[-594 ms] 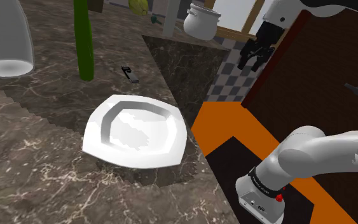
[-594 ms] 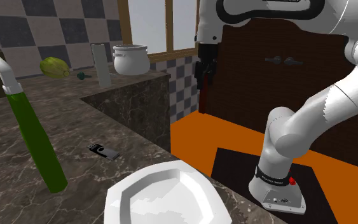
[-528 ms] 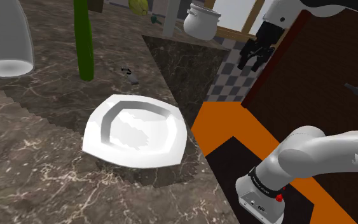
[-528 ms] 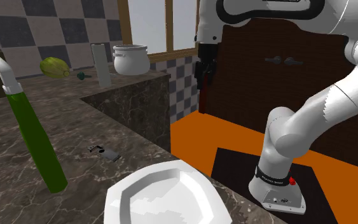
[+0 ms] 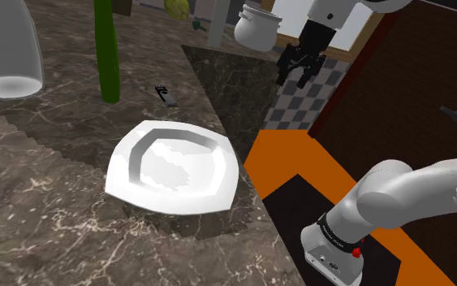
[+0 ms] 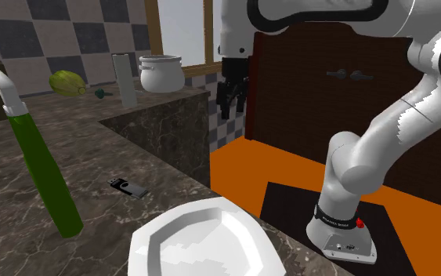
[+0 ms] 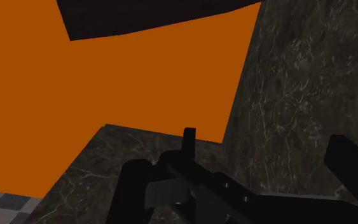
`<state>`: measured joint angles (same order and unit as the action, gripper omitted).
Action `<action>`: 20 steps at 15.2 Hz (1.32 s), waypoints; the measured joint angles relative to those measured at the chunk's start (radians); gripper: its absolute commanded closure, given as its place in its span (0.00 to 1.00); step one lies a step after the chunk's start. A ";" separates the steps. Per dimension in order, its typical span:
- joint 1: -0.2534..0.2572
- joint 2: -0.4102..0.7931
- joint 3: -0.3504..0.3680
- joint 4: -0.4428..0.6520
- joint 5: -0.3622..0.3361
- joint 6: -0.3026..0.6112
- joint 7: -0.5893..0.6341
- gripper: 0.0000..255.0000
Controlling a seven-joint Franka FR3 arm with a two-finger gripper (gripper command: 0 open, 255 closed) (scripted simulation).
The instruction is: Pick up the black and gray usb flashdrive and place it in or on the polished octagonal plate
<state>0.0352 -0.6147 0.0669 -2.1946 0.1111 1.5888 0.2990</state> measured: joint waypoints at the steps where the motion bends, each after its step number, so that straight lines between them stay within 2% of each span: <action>1: 0.005 0.019 0.018 0.015 0.006 0.005 0.019 0.00; 7: 0.039 0.156 0.134 0.124 0.033 0.046 0.150 0.00; 11: 0.055 0.269 0.203 0.222 0.026 0.065 0.234 0.00; 15: 0.074 0.398 0.274 0.348 -0.002 0.069 0.328 0.00; 20: 0.111 0.583 0.349 0.522 -0.072 0.067 0.446 0.00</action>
<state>0.1464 -0.0322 0.4161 -1.6726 0.0387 1.6560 0.7452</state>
